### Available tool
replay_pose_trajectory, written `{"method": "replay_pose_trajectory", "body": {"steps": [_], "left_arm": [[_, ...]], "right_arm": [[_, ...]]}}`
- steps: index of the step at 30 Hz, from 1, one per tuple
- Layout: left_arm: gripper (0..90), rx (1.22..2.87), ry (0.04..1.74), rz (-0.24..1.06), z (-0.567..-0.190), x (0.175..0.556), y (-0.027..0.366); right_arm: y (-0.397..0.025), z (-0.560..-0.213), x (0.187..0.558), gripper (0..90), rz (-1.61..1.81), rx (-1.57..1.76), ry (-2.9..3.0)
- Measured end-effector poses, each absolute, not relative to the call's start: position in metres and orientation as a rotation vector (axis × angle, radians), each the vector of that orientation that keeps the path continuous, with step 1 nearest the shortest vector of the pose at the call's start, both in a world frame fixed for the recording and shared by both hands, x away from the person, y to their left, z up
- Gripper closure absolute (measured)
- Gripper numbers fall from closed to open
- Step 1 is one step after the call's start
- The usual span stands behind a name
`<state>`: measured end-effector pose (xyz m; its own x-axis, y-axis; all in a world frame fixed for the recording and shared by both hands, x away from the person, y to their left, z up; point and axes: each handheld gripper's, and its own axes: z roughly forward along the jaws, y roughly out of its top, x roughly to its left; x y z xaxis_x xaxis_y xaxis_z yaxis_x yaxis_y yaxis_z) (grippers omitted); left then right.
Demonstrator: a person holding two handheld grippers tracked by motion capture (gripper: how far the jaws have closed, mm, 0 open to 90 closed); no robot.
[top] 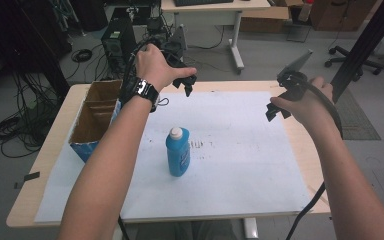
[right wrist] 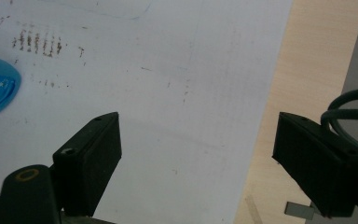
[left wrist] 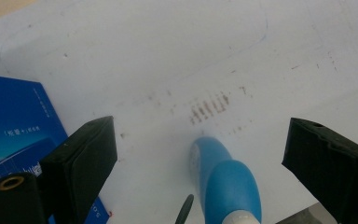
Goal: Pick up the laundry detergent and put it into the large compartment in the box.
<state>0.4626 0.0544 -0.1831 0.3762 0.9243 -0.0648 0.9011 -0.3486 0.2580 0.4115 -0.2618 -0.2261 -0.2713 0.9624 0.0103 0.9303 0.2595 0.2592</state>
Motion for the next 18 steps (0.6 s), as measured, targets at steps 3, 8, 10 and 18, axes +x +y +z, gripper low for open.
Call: {"method": "replay_pose_trajectory", "body": {"steps": [3,8,10,18], "left_arm": [[10.0,2.397,1.615,0.128,-0.183,0.462,0.054],[10.0,2.4,1.605,0.129,-0.183,0.46,0.051],[10.0,2.412,1.6,0.139,-0.183,0.458,0.051],[10.1,2.427,1.556,0.138,-0.179,0.449,0.048]], "right_arm": [[-0.262,-0.227,0.411,15.1,0.32,1.803,2.372],[-0.261,-0.229,0.411,15.1,0.32,1.796,2.381],[-0.261,-0.229,0.411,15.1,0.318,1.805,2.379],[-0.263,-0.231,0.41,15.0,0.324,1.805,2.381]]}}
